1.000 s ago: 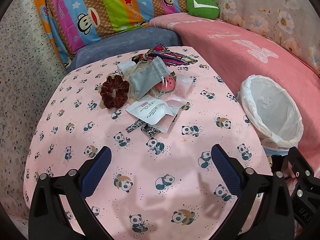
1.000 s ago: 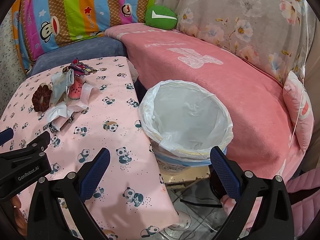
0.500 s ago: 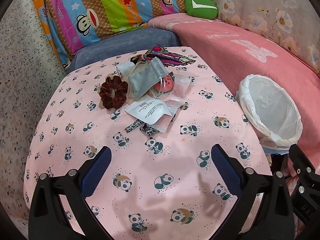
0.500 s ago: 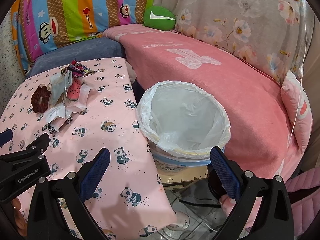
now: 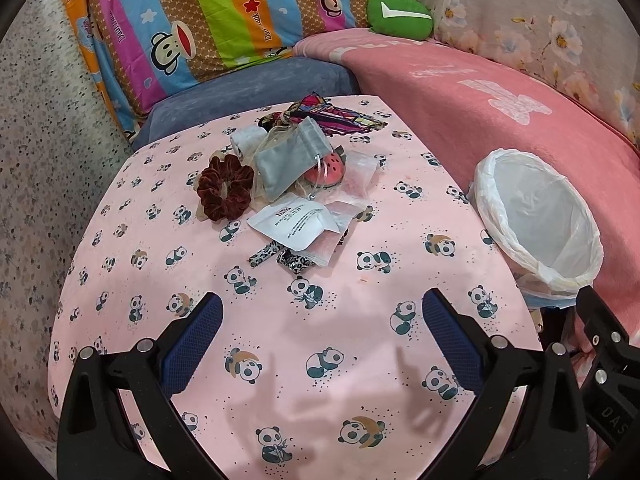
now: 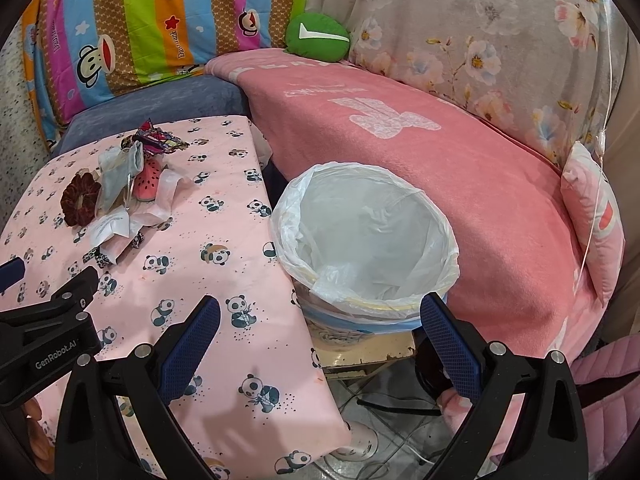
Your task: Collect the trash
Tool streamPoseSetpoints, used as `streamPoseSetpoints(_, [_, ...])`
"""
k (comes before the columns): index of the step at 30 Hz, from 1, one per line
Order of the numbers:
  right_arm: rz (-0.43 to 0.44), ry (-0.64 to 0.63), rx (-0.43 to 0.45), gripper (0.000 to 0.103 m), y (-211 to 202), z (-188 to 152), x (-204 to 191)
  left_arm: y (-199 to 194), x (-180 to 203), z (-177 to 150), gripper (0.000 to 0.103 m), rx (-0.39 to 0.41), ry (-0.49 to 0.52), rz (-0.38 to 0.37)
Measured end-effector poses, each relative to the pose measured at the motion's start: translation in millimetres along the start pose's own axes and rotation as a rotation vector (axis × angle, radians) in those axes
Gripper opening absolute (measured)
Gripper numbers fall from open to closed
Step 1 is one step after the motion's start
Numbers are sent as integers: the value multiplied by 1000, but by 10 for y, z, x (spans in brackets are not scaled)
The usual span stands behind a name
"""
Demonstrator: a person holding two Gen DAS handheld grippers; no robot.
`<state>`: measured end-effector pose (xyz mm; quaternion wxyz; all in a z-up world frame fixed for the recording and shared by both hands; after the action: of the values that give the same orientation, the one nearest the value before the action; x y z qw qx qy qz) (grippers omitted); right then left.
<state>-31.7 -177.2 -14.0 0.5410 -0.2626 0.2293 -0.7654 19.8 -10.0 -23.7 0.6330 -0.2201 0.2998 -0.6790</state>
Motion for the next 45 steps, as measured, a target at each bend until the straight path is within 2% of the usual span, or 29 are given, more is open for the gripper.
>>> streamPoseSetpoints(27, [-15,1,11,96,-22,70,73,-48,74,67,95,12,11,-10])
streamPoseSetpoints(40, [-17,36,52,96,-72,108,37,11,16,57,95,50,22,-68])
streamPoseSetpoints(45, [-10,59,72,96,-57,126,-31,133,-116,52,95,33,4,-96])
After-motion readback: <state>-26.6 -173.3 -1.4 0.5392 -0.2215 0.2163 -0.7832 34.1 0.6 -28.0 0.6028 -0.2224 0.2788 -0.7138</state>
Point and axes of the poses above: each gripper's, at about its wrist camera, not at the fingertips, and y roughly the way its jaws point, x to its right, z to its top, the point moved 4 cm from there along y, roughly the way its jaws point, and after that the axes turned 6 degrees about x, right-handed, at the moved point
